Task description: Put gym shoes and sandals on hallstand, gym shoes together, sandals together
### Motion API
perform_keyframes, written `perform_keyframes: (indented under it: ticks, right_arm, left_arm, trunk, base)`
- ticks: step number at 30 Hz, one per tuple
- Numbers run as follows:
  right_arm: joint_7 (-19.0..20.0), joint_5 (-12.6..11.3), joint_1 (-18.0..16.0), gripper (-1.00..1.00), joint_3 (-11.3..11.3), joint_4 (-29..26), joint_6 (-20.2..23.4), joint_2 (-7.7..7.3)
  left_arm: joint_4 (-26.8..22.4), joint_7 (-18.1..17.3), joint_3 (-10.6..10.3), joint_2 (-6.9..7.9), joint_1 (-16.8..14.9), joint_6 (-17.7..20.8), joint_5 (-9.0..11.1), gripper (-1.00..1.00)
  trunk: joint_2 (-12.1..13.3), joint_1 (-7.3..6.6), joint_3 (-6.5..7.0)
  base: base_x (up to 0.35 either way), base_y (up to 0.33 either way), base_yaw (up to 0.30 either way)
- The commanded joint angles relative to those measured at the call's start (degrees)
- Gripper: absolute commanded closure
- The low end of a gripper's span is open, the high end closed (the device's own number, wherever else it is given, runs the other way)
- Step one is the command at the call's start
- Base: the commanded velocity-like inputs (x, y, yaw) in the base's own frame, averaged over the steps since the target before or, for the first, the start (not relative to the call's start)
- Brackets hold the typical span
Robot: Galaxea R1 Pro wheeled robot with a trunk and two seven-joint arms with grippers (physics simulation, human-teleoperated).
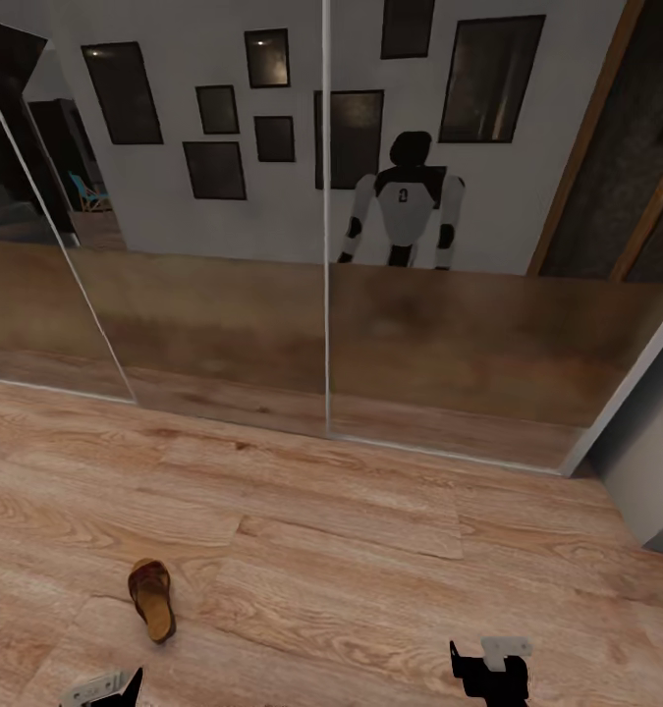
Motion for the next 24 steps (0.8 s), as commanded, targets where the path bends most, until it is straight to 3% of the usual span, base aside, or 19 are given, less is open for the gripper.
perform_keyframes:
  ticks: [1,24]
  right_arm:
    - [-0.3,-0.4,0.0,-1.0,0.5,0.0,-0.1,-0.03]
    - [-0.3,-0.4,0.0,-1.0,0.5,0.0,-0.1,-0.05]
  left_arm:
    - [0.1,-0.6,0.3,0.01,-0.1,0.0,0.6,-1.0]
    - [0.1,-0.7,1.0,-0.04,-0.1,-0.1,0.5,-1.0]
  trunk:
    - [0.0,-0.01,-0.05]
    - [0.0,-0.01,-0.05]
  base:
    - [0.0,0.0,0.279]
    - [0.009,-0.011,0.279]
